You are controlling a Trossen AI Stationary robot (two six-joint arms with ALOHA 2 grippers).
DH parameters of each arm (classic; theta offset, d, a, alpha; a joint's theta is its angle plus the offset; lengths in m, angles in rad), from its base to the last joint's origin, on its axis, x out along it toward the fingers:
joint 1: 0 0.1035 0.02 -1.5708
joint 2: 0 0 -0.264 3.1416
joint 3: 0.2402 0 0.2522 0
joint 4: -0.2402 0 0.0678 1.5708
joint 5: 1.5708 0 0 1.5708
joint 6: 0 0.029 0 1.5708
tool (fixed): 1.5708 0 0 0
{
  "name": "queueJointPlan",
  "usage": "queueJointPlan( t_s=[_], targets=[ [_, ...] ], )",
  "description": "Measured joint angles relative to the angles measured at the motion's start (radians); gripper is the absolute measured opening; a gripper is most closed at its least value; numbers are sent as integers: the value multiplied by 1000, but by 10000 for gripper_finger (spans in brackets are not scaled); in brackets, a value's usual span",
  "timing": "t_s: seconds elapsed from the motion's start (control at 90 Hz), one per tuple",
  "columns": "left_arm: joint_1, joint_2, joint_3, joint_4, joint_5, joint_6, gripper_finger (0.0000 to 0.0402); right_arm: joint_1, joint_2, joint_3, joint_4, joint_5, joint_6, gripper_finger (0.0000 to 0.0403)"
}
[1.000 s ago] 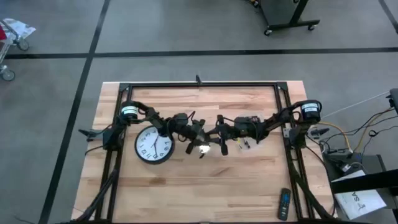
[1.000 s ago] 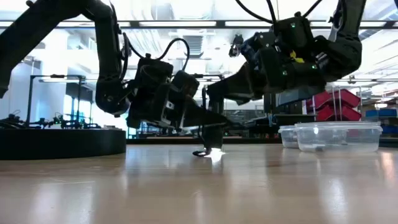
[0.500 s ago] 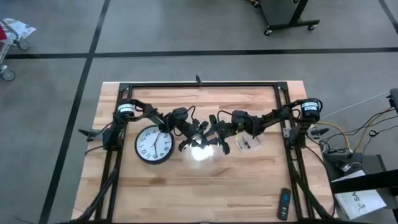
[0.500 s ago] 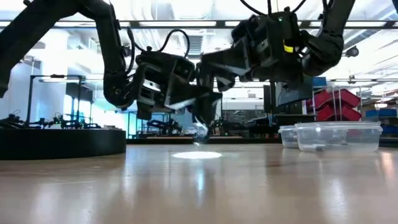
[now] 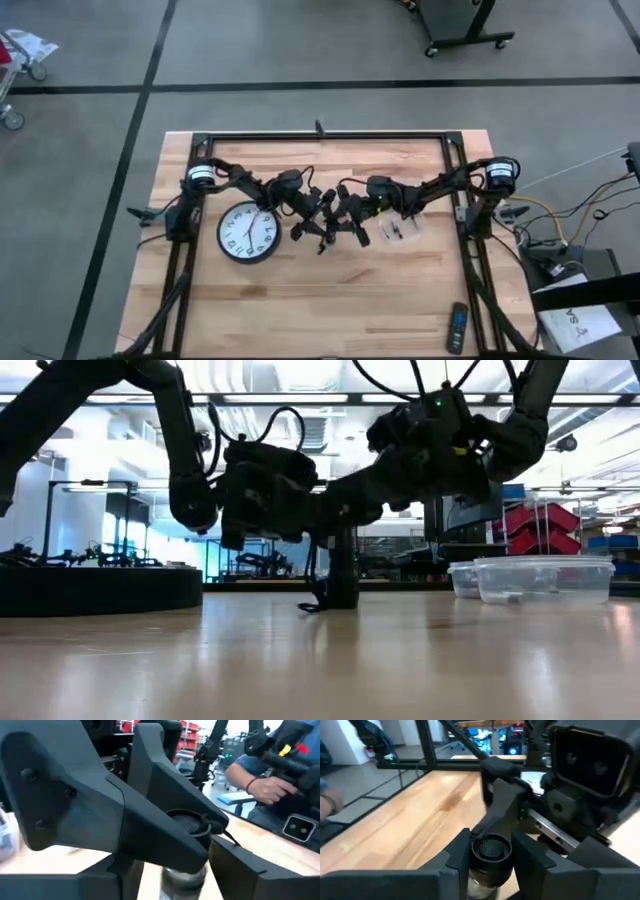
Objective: Insert battery
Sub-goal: Close the black battery compartment
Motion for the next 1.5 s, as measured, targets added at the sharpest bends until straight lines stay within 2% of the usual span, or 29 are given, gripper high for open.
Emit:
queueJointPlan(
  t_s=[0.333, 0.544, 0.744, 0.889, 1.022, 1.2, 1.5],
  targets=[
    [1, 1, -4, -38, -30, 0, 173, 11, -2, -1, -21, 43, -17, 93],
    [1, -5, -4, -50, -30, -9, 160, 30, -63, -17, -39, 50, -15, 92],
    [1, -45, -5, -59, -29, -14, 163, 64, -96, -48, -26, 130, -3, 92],
    [0, -81, -7, -74, 17, -39, 169, 107, -90, -55, 27, 195, 2, 92],
    [-6, -126, -14, -198, 21, -28, 172, 132, -87, -97, 105, 261, 25, 92],
    [-41, -139, -19, -287, -54, 1, 166, 140, -86, -152, 205, 348, 55, 92],
    [-57, -150, -17, -343, -84, -31, 161, 163, -29, -155, 298, 359, 66, 92]
  ],
)
